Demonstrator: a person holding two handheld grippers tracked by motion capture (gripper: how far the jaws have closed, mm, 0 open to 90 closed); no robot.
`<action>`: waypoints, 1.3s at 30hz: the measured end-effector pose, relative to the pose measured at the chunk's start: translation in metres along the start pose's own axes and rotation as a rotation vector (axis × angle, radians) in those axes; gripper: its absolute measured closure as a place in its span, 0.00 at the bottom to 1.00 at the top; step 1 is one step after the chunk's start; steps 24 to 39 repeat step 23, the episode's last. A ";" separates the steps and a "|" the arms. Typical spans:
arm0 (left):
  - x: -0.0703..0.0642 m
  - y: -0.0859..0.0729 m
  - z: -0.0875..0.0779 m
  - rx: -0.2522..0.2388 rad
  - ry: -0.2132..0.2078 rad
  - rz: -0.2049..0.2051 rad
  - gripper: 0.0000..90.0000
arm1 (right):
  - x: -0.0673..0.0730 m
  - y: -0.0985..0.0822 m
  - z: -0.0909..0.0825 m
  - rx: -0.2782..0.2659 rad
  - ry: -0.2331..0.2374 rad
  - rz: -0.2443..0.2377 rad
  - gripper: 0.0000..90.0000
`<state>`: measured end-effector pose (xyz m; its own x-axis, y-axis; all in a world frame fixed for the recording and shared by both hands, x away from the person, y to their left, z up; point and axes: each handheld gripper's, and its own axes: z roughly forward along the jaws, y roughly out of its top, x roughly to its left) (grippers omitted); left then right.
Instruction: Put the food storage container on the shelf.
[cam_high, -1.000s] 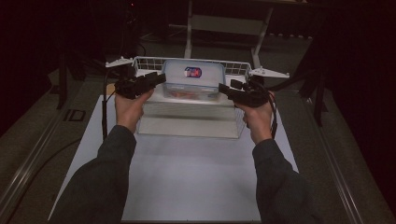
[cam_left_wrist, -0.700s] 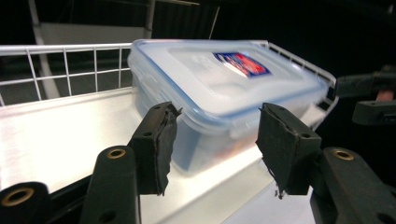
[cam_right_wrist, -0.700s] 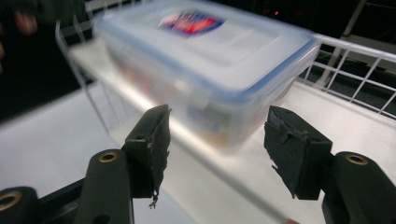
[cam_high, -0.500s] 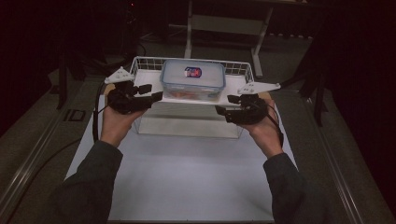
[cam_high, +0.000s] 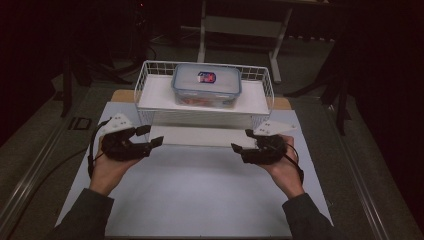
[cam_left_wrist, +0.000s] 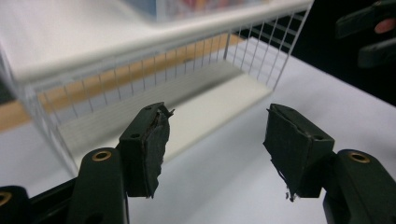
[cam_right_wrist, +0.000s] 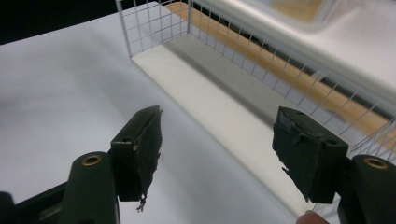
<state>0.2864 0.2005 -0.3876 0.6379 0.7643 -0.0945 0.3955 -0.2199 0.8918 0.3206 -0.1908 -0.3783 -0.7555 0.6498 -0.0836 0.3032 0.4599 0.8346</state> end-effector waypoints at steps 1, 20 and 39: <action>-0.002 -0.009 -0.002 0.010 0.012 0.001 0.42 | 0.002 -0.005 -0.002 -0.006 0.003 0.007 0.36; -0.003 -0.097 -0.038 -0.006 0.090 -0.052 0.28 | 0.017 -0.089 -0.041 -0.071 0.007 0.074 0.16; -0.003 -0.098 -0.041 -0.017 0.108 -0.043 0.27 | 0.015 -0.095 -0.044 -0.078 0.002 0.085 0.16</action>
